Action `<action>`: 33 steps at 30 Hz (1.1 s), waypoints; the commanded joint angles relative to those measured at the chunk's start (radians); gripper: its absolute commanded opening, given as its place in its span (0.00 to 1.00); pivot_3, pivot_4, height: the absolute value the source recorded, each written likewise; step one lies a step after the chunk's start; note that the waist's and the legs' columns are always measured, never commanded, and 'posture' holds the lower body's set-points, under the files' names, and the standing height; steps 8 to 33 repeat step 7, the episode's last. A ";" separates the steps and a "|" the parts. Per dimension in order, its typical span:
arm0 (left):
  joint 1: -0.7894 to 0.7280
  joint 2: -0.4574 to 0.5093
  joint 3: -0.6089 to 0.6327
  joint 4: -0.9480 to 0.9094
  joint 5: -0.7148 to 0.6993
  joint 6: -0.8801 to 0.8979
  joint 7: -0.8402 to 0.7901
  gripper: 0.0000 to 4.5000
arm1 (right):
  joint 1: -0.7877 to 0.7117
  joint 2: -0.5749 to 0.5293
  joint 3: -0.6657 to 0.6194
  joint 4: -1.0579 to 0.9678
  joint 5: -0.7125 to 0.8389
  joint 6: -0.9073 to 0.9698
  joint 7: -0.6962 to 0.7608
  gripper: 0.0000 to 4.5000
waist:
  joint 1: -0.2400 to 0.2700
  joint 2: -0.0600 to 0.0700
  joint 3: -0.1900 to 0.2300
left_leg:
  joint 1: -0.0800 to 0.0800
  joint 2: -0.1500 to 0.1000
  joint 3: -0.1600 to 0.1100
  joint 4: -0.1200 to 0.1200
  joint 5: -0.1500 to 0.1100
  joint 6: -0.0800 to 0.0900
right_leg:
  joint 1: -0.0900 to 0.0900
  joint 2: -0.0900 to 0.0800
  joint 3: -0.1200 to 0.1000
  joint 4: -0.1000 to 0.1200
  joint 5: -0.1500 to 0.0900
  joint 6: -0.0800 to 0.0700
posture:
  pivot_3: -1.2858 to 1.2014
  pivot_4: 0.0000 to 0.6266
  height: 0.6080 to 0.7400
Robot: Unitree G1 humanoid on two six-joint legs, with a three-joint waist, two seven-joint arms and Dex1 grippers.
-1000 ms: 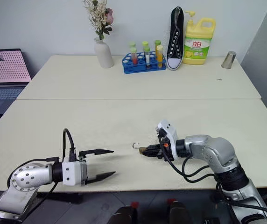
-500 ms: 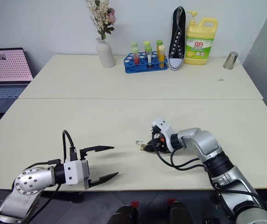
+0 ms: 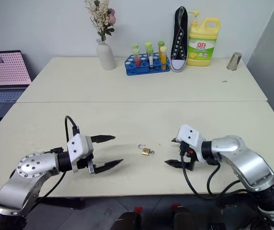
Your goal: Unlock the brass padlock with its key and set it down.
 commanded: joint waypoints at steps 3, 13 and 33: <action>0.006 0.019 0.043 -0.019 -0.026 0.017 -0.028 1.00 | 0.033 -0.013 -0.075 -0.084 0.030 -0.012 -0.013 0.99 | 0.003 0.000 0.000 | 0.000 0.000 0.000 0.000 0.000 0.000 | 0.000 0.000 0.000 0.000 0.000 0.000 | 0.52 0.24 1.00; 0.018 0.017 0.044 -0.008 -0.025 -0.015 -0.061 1.00 | 0.028 -0.001 -0.063 -0.075 0.024 -0.021 -0.015 0.99 | 0.005 0.000 0.000 | 0.000 0.000 0.000 0.000 0.000 0.000 | 0.001 -0.001 0.000 -0.001 0.000 0.000 | 0.52 0.24 1.00; 0.018 0.017 0.044 -0.008 -0.025 -0.015 -0.061 1.00 | 0.028 -0.001 -0.063 -0.075 0.024 -0.021 -0.015 0.99 | 0.005 0.000 0.000 | 0.000 0.000 0.000 0.000 0.000 0.000 | 0.001 -0.001 0.000 -0.001 0.000 0.000 | 0.52 0.24 1.00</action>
